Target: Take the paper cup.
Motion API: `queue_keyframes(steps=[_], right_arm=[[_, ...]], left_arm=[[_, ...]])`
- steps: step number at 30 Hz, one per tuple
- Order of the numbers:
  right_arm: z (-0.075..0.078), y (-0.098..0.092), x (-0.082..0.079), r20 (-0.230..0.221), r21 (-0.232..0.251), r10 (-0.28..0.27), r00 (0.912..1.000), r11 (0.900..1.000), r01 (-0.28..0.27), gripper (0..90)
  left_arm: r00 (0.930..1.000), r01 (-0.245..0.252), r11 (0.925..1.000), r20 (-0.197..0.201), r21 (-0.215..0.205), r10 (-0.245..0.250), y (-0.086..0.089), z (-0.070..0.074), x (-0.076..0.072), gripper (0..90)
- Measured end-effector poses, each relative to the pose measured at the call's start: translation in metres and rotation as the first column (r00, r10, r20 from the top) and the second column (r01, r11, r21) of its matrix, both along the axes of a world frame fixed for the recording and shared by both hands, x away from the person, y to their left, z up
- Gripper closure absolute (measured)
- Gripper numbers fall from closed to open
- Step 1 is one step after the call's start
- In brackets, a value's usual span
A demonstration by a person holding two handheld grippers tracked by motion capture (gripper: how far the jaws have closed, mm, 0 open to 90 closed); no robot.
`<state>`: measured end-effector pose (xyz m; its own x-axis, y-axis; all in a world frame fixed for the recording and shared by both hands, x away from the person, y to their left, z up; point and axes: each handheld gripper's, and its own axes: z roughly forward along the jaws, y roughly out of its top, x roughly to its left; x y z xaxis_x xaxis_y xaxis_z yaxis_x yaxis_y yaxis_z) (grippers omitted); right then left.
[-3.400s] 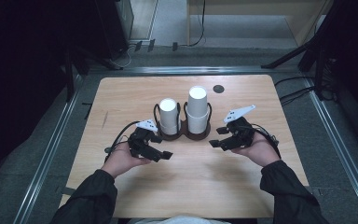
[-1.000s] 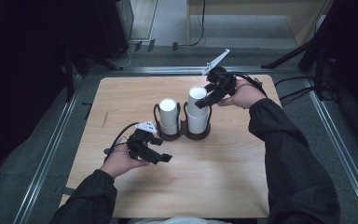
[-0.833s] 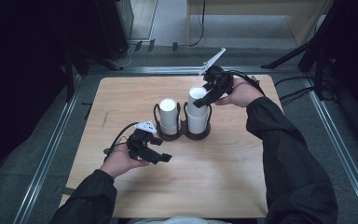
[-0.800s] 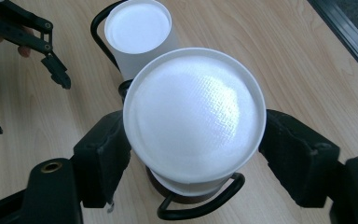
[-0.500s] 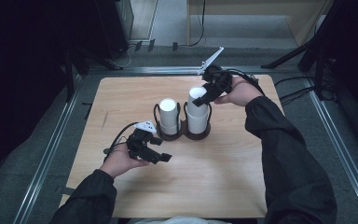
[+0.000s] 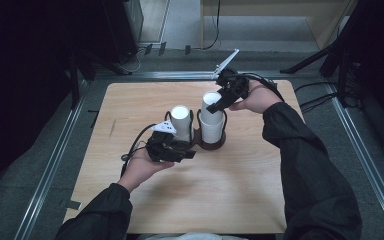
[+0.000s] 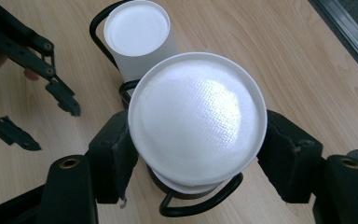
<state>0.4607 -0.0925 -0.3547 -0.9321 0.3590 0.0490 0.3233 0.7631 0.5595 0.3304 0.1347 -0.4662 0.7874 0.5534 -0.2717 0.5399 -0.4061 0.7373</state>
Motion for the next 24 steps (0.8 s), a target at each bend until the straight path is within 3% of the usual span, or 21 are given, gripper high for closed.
queue_keyframes(steps=[8, 15, 24], right_arm=[[0.001, 0.0, 0.001, -0.003, 0.003, 0.0, 1.0, 1.0, 0.0, 32.6], [0.001, 0.0, 0.001, -0.004, 0.004, -0.003, 1.0, 1.0, 0.003, 32.7], [0.007, -0.001, -0.001, -0.012, 0.013, -0.015, 0.9998, 1.0, 0.016, 32.8]], left_arm=[[0.9976, -0.065, 0.9976, 0.022, -0.025, 0.065, -0.025, 0.004, 0.014, 59.5], [0.9957, -0.083, 0.9965, 0.042, 0.011, 0.082, -0.046, 0.008, 0.027, 65.1], [0.9885, -0.138, 0.9896, 0.067, 0.04, 0.135, -0.057, 0.01, 0.037, 72.7]])
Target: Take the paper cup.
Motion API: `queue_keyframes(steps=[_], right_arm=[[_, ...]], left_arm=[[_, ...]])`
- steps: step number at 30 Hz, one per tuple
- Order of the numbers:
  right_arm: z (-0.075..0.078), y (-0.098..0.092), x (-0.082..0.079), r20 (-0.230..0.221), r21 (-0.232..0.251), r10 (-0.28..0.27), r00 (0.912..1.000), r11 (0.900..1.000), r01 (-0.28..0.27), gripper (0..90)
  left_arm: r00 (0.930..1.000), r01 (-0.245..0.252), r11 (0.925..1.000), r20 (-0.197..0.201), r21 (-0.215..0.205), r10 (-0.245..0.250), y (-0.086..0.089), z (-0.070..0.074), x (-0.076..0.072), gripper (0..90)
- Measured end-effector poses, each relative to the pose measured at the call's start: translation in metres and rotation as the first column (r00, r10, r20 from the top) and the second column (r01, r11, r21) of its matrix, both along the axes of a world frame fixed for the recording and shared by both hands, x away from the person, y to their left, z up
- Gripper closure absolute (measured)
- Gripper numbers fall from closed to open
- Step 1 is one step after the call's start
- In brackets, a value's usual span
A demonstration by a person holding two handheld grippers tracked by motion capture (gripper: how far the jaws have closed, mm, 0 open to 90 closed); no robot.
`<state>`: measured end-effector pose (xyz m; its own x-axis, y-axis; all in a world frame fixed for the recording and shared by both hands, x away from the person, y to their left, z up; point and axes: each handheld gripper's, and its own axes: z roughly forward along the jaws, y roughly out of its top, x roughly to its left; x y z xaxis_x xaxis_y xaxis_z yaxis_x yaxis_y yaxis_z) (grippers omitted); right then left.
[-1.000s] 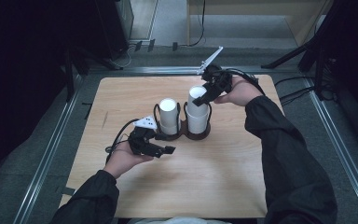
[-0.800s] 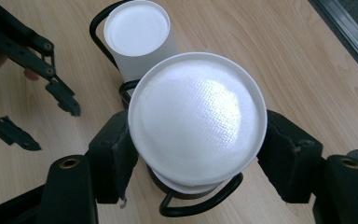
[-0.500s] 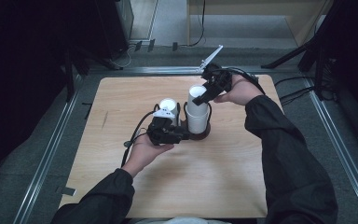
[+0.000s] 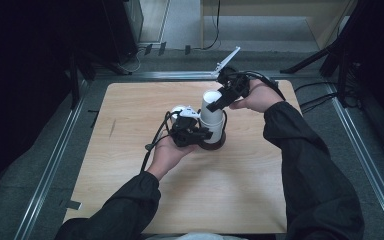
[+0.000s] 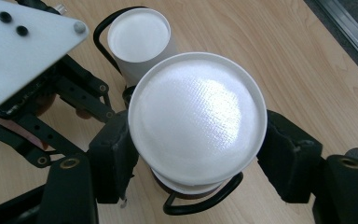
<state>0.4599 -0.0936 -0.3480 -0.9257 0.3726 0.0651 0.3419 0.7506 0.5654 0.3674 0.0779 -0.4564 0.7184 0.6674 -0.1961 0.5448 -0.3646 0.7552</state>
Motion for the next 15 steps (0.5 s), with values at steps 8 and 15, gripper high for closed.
queue_keyframes(steps=[8, 15], right_arm=[[0.0038, -0.0006, -0.001, -0.002, -0.006, -0.007, 1.0, 1.0, 0.007, 32.8], [0.0099, -0.0007, -0.0022, -0.005, -0.008, -0.009, 0.9999, 1.0, 0.009, 32.9]], left_arm=[[0.9999, -0.01, 0.9999, -0.002, -0.011, 0.01, -0.0005, 0.0005, 0.0036, 75.9], [0.9999, 0.002, 1.0, -0.01, -0.003, -0.002, -0.0024, 0.0007, 0.0041, 76.0]])
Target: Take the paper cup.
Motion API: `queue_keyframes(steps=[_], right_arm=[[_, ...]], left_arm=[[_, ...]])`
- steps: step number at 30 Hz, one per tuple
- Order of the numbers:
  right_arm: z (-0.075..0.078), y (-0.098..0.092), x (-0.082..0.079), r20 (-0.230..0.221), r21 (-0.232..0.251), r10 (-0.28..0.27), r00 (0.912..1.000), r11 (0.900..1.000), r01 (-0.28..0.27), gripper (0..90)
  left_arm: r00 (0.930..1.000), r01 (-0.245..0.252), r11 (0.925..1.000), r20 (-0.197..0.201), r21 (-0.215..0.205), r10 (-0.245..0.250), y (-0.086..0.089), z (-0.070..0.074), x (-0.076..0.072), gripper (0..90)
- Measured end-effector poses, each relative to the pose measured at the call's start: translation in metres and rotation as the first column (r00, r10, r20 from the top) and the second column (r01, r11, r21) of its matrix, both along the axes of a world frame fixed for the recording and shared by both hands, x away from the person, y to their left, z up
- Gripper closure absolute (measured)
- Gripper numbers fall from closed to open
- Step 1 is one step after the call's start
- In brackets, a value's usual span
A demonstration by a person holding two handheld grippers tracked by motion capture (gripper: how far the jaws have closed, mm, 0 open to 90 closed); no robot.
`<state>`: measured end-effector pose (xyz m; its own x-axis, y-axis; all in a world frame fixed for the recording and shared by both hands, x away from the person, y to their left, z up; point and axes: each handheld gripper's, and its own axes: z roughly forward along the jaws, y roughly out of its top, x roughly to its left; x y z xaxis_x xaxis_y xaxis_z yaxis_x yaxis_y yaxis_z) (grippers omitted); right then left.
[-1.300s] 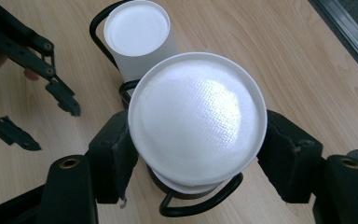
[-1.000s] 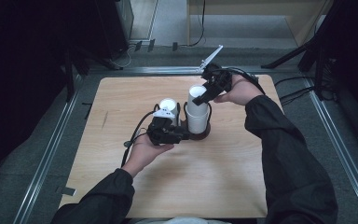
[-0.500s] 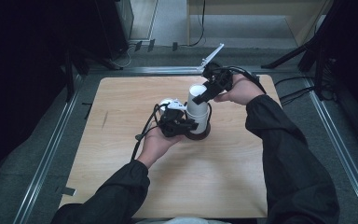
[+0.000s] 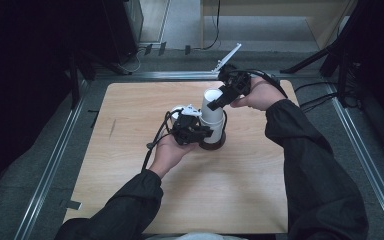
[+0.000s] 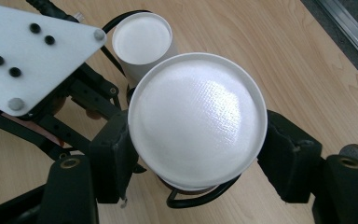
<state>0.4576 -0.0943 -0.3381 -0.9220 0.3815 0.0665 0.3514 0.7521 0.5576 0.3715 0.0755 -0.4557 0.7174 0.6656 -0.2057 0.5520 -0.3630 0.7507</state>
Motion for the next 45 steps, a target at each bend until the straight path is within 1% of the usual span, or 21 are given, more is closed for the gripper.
queue_keyframes(steps=[3, 4, 6, 8, 13, 16, 19, 24, 26, 29, 30, 33, 36, 40, 41, 43, 45], right_arm=[[0.005, -0.001, -0.001, 0.003, 0.0, 0.0, 1.0, 1.0, 0.0, 33.0], [0.007, -0.001, -0.001, 0.001, 0.002, -0.002, 1.0, 1.0, 0.002, 33.0], [0.011, -0.001, -0.001, -0.01, 0.004, -0.02, 0.9998, 1.0, 0.02, 33.1], [0.014, -0.001, -0.002, -0.014, 0.004, -0.026, 0.9996, 1.0, 0.026, 33.1], [0.025, -0.002, -0.004, 0.0, 0.007, -0.014, 0.9999, 1.0, 0.014, 33.1], [0.032, -0.003, -0.006, 0.004, 0.013, -0.018, 0.9998, 1.0, 0.018, 33.1], [0.039, -0.005, -0.008, 0.001, 0.02, -0.025, 0.9997, 0.999, 0.025, 33.1], [0.052, -0.008, -0.012, 0.012, 0.031, -0.02, 0.9997, 0.999, 0.019, 33.1], [0.057, -0.01, -0.014, 0.016, 0.04, -0.02, 0.9997, 0.999, 0.019, 33.2], [0.065, -0.013, -0.018, 0.02, 0.059, -0.011, 0.9997, 0.998, 0.01, 33.2], [0.067, -0.014, -0.019, 0.017, 0.056, -0.016, 0.9997, 0.998, 0.015, 33.2], [0.07, -0.018, -0.022, 0.019, 0.047, -0.01, 0.9998, 0.999, 0.009, 33.2], [0.072, -0.025, -0.025, 0.014, 0.039, -0.021, 0.9997, 0.999, 0.02, 33.2], [0.071, -0.035, -0.032, 0.013, 0.035, -0.024, 0.9996, 0.999, 0.024, 33.2], [0.07, -0.038, -0.033, 0.015, 0.043, -0.015, 0.9998, 0.999, 0.014, 33.2], [0.069, -0.044, -0.036, 0.008, 0.057, -0.015, 0.9998, 0.998, 0.015, 33.2], [0.067, -0.049, -0.039, 0.005, 0.063, -0.016, 0.9999, 0.998, 0.016, 33.2]], left_arm=[[1.0, 0.001, 1.0, 0.0, 0.001, -0.001, -0.001, 0.0, 0.0, 76.0], [1.0, 0.001, 1.0, -0.006, -0.001, -0.001, -0.001, 0.0, 0.0, 76.0], [1.0, 0.0, 1.0, -0.009, -0.001, 0.0, -0.001, 0.0, 0.0, 75.9], [0.9999, 0.001, 1.0, -0.011, -0.001, -0.001, -0.001, 0.0, 0.0, 75.9], [0.9999, 0.0, 1.0, -0.015, -0.004, 0.0, -0.001, 0.0, 0.0, 75.9], [0.9998, 0.0, 1.0, -0.022, -0.007, -0.001, -0.001, 0.0, 0.001, 75.8], [0.9999, 0.003, 1.0, -0.016, 0.0, -0.003, -0.001, 0.0, 0.001, 75.7], [0.9998, 0.004, 1.0, -0.021, -0.004, -0.004, -0.001, 0.0, 0.001, 75.7], [0.9998, 0.007, 1.0, -0.021, -0.003, -0.007, -0.001, 0.0, 0.001, 75.8], [0.9995, 0.008, 0.9999, -0.031, -0.008, -0.008, -0.001, 0.0, 0.002, 76.3], [0.9995, 0.009, 0.9999, -0.032, -0.006, -0.009, -0.002, 0.0, 0.002, 76.5], [0.9994, 0.013, 0.9999, -0.031, 0.006, -0.013, -0.003, -0.001, 0.002, 76.9], [0.9993, 0.012, 0.9999, -0.035, 0.009, -0.011, -0.003, -0.001, 0.002, 77.0], [0.9993, 0.012, 0.9999, -0.035, 0.0, -0.012, -0.001, -0.001, 0.002, 77.1], [0.9994, 0.011, 0.9999, -0.033, -0.009, -0.011, -0.001, 0.0, 0.002, 77.0], [0.9992, 0.009, 0.9996, -0.038, -0.025, -0.01, 0.0, 0.0, 0.003, 76.7], [0.9988, 0.019, 0.9994, -0.045, -0.03, -0.02, 0.002, 0.001, 0.003, 76.4]])
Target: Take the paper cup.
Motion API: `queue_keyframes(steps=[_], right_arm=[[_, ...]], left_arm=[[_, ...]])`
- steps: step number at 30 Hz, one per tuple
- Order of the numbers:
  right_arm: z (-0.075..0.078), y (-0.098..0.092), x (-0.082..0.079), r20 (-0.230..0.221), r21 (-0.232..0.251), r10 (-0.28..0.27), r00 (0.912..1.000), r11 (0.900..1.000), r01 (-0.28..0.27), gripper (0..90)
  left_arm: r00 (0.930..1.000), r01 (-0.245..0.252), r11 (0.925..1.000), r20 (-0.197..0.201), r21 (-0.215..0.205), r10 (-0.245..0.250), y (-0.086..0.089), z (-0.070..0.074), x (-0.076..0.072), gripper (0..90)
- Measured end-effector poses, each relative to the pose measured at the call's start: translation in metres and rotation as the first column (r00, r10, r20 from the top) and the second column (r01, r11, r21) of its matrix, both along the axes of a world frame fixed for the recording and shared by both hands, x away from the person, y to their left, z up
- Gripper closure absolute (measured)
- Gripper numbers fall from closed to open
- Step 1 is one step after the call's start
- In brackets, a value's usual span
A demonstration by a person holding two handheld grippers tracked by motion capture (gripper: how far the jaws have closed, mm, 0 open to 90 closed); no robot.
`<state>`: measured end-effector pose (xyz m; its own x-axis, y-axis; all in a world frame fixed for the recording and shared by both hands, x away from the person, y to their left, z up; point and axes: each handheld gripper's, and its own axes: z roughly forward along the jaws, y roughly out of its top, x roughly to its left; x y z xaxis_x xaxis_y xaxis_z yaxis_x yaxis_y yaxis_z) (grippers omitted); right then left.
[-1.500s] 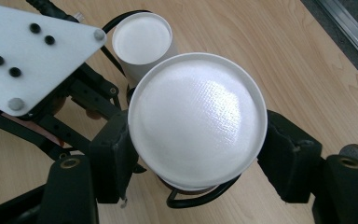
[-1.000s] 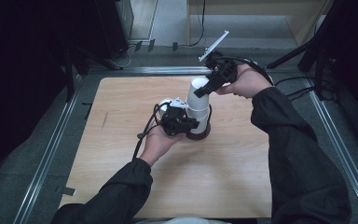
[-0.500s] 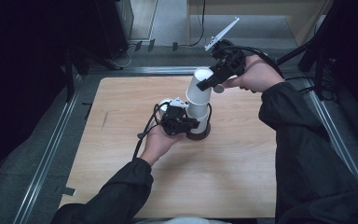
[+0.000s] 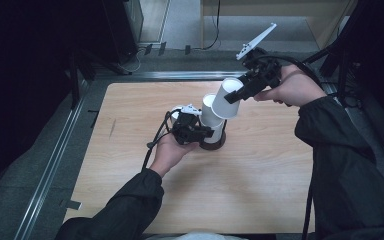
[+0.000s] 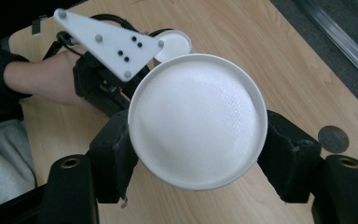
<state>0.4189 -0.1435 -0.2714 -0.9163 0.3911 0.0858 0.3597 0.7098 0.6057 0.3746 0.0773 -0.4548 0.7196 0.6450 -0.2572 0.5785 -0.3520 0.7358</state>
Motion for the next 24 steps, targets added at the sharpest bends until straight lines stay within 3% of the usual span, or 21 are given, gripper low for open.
queue_keyframes(steps=[5, 10, 14, 24], right_arm=[[-0.007, -0.012, -0.006, -0.004, 0.008, -0.003, 1.0, 1.0, 0.003, 33.2], [-0.015, -0.021, -0.014, -0.009, 0.004, 0.002, 1.0, 1.0, -0.002, 33.2], [-0.024, -0.027, -0.022, -0.013, 0.008, 0.006, 0.9999, 1.0, -0.006, 33.2], [-0.053, -0.03, -0.043, -0.017, 0.023, 0.026, 0.9995, 0.999, -0.026, 33.2]], left_arm=[[0.9996, 0.029, 0.9996, 0.007, 0.003, -0.029, 0.0, 0.003, -0.003, 75.8], [0.9982, 0.059, 0.9981, -0.011, -0.017, -0.059, 0.002, 0.006, -0.006, 72.7], [0.9952, 0.093, 0.9952, -0.027, -0.03, -0.094, 0.004, 0.009, -0.009, 62.0], [0.9861, 0.165, 0.9858, -0.008, -0.029, -0.166, 0.02, 0.012, -0.018, 43.9]])
